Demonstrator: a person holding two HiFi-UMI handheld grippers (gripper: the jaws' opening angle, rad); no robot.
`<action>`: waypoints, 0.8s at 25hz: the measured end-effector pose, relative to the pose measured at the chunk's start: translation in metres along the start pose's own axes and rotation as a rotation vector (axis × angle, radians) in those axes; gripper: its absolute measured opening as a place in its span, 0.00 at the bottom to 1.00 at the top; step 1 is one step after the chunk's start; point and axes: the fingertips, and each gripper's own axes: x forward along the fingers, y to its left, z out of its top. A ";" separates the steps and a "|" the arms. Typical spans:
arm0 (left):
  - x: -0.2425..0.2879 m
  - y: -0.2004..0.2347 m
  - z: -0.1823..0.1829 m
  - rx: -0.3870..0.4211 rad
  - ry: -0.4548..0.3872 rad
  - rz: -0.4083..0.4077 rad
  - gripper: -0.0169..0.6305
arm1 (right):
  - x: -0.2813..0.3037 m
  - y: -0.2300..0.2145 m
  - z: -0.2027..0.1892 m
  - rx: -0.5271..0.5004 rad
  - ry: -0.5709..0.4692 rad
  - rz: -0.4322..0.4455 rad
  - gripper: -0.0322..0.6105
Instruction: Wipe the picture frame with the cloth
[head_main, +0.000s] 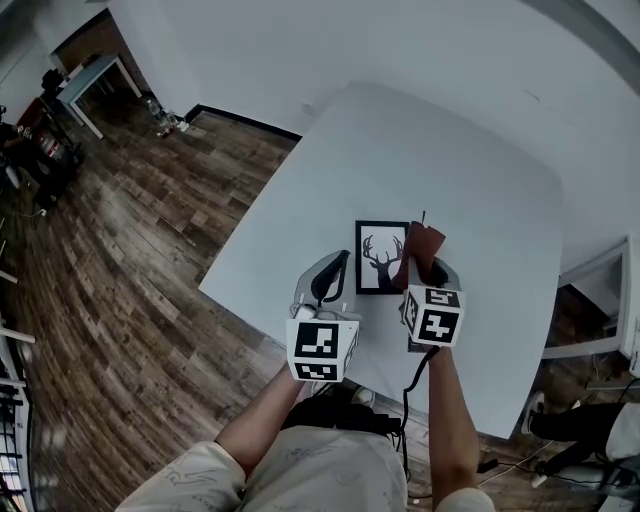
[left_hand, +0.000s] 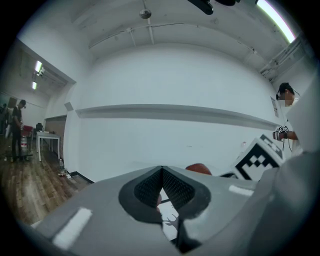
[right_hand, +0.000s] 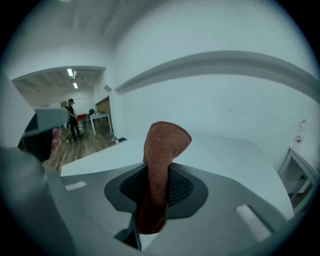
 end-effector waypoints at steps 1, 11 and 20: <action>0.001 -0.001 0.004 0.003 -0.006 -0.001 0.03 | -0.012 0.003 0.016 0.002 -0.076 0.003 0.22; -0.008 -0.021 0.040 0.059 -0.101 -0.023 0.03 | -0.125 0.023 0.104 -0.171 -0.552 -0.042 0.22; -0.015 -0.039 0.046 0.090 -0.134 -0.042 0.03 | -0.146 0.011 0.090 -0.177 -0.595 -0.062 0.21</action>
